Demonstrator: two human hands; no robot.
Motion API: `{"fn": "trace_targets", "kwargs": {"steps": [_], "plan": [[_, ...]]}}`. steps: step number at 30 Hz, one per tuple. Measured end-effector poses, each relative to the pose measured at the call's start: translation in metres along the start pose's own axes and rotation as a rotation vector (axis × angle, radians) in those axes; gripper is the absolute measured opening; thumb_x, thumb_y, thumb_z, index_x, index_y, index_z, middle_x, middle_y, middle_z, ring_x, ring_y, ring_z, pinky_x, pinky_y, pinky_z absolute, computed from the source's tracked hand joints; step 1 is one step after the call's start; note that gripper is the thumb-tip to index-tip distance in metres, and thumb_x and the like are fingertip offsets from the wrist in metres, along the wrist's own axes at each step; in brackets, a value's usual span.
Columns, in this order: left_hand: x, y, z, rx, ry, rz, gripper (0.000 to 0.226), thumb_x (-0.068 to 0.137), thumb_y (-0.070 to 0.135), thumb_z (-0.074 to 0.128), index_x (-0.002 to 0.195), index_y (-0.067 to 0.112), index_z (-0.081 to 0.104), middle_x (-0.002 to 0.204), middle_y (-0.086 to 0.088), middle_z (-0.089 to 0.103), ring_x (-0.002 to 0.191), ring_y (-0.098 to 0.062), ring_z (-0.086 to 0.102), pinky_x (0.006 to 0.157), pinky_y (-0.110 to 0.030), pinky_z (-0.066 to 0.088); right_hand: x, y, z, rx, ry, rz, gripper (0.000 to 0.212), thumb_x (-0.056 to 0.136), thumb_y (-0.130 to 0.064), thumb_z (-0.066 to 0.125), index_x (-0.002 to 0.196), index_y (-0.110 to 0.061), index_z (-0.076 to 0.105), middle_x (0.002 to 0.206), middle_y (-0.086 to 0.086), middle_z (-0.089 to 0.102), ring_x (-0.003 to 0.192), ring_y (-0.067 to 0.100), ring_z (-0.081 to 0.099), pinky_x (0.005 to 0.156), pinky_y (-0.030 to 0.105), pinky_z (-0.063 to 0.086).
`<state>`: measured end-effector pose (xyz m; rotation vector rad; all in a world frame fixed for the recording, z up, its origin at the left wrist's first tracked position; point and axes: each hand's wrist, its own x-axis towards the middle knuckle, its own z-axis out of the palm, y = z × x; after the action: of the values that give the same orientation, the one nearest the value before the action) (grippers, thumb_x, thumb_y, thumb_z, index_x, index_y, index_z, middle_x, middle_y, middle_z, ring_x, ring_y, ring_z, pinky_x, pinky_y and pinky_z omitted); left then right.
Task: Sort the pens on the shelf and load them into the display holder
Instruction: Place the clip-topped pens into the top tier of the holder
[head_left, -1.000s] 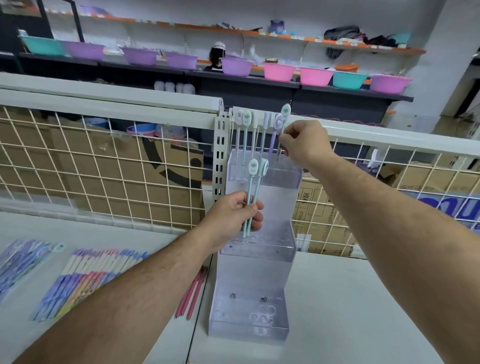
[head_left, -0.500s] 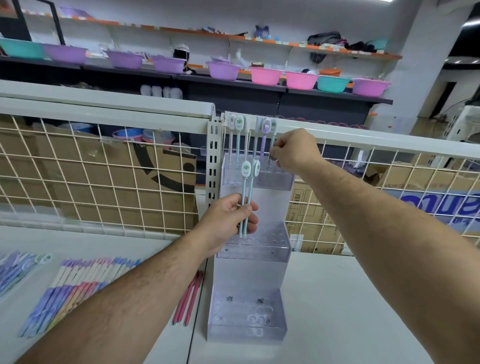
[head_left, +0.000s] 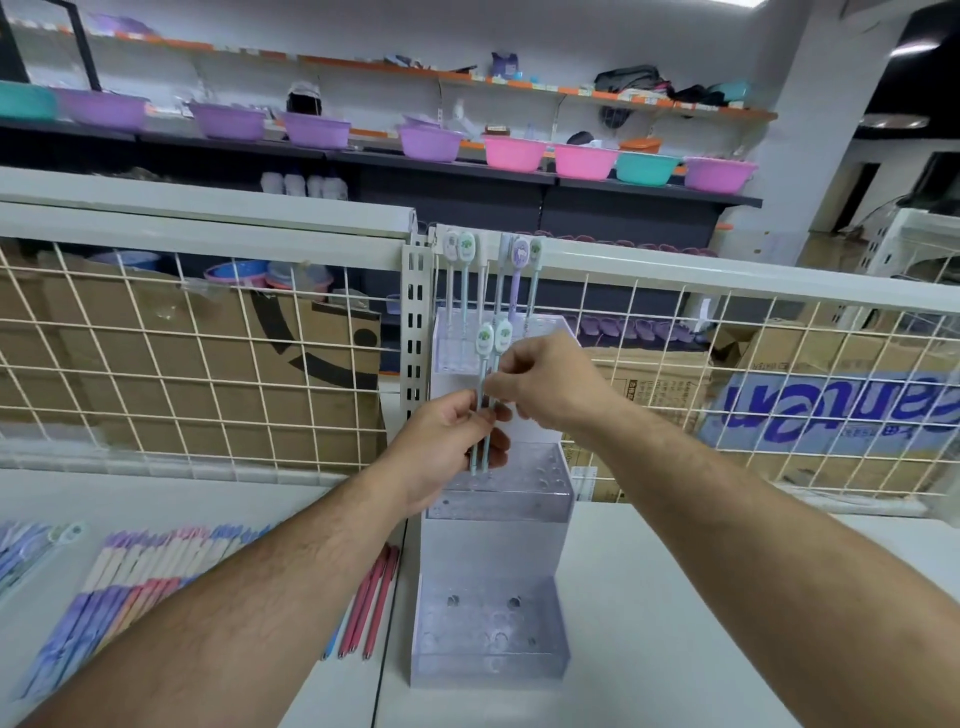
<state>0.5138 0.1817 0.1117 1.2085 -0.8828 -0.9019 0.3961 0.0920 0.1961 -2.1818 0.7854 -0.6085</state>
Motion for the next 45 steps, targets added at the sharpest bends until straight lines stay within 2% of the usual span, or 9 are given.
{"fn": "trace_targets", "kwargs": {"steps": [5,15,21,26,30,36,41,43,45], "plan": [[0.0,0.001,0.004,0.019,0.029,0.008,0.02,0.104,0.012,0.048,0.104,0.008,0.067,0.08,-0.011,0.07,0.072,-0.023,0.069,0.078,-0.037,0.061,0.009,-0.008,-0.027,0.116,0.166,-0.004,0.016,0.095,-0.018,0.069,0.086,-0.005,0.065,0.079,0.007,0.073,0.054,0.006,0.069,0.045,0.021,0.049],[-0.002,0.001,0.002,0.111,0.039,0.017,0.021,0.104,0.017,0.048,0.103,0.015,0.069,0.08,-0.008,0.072,0.076,-0.024,0.071,0.078,-0.035,0.06,0.047,-0.025,-0.08,0.194,0.529,-0.035,0.012,0.098,-0.022,0.065,0.091,-0.013,0.066,0.079,0.006,0.073,0.06,0.014,0.073,0.049,0.024,0.055],[-0.003,0.002,0.003,0.14,0.039,0.028,0.023,0.104,0.021,0.047,0.101,0.025,0.07,0.078,-0.005,0.073,0.075,-0.022,0.071,0.072,-0.029,0.058,0.062,-0.02,-0.07,0.086,0.491,-0.025,0.009,0.099,-0.023,0.064,0.091,-0.018,0.065,0.081,0.006,0.073,0.066,0.014,0.074,0.057,0.031,0.063],[-0.004,0.003,0.003,0.172,0.033,0.035,0.027,0.104,0.026,0.046,0.097,0.036,0.071,0.076,-0.001,0.072,0.074,-0.021,0.071,0.079,-0.037,0.059,0.071,-0.013,-0.058,-0.113,0.375,-0.005,0.017,0.097,-0.027,0.068,0.081,-0.02,0.065,0.072,0.003,0.072,0.049,0.008,0.067,0.044,0.021,0.051],[-0.004,0.004,0.003,0.199,0.041,0.045,0.028,0.105,0.027,0.046,0.099,0.039,0.07,0.072,0.001,0.07,0.073,-0.021,0.071,0.082,-0.041,0.058,0.077,-0.007,-0.053,-0.18,0.349,0.01,0.017,0.094,-0.03,0.071,0.082,-0.018,0.069,0.072,0.002,0.071,0.059,0.012,0.069,0.058,0.029,0.06],[-0.003,0.003,0.003,0.171,0.042,0.047,0.027,0.105,0.026,0.046,0.102,0.035,0.071,0.067,0.002,0.066,0.068,-0.017,0.068,0.088,-0.048,0.058,0.076,-0.002,-0.05,-0.183,0.333,0.047,0.018,0.093,-0.024,0.073,0.078,-0.014,0.07,0.071,0.004,0.073,0.06,0.013,0.07,0.054,0.026,0.055],[-0.003,0.004,0.004,0.151,0.043,0.043,0.026,0.105,0.026,0.047,0.103,0.033,0.072,0.065,0.003,0.06,0.061,-0.01,0.063,0.087,-0.047,0.059,0.064,-0.004,-0.053,-0.256,0.405,0.055,0.019,0.089,-0.029,0.076,0.077,-0.016,0.069,0.075,0.003,0.07,0.068,0.019,0.068,0.065,0.034,0.06],[-0.003,0.003,0.004,0.143,0.043,0.047,0.026,0.105,0.025,0.047,0.103,0.033,0.072,0.068,-0.001,0.057,0.06,-0.009,0.061,0.086,-0.045,0.06,0.052,-0.007,-0.051,-0.245,0.45,0.006,0.023,0.089,-0.033,0.074,0.075,-0.017,0.066,0.07,0.0,0.067,0.066,0.015,0.066,0.06,0.031,0.055],[-0.002,0.003,0.004,0.126,0.039,0.054,0.026,0.104,0.024,0.049,0.102,0.032,0.073,0.071,-0.005,0.054,0.059,-0.007,0.058,0.085,-0.045,0.06,0.035,-0.01,-0.042,-0.171,0.319,-0.044,0.027,0.088,-0.035,0.075,0.072,-0.016,0.066,0.064,-0.003,0.065,0.056,0.006,0.061,0.05,0.023,0.047]]}}
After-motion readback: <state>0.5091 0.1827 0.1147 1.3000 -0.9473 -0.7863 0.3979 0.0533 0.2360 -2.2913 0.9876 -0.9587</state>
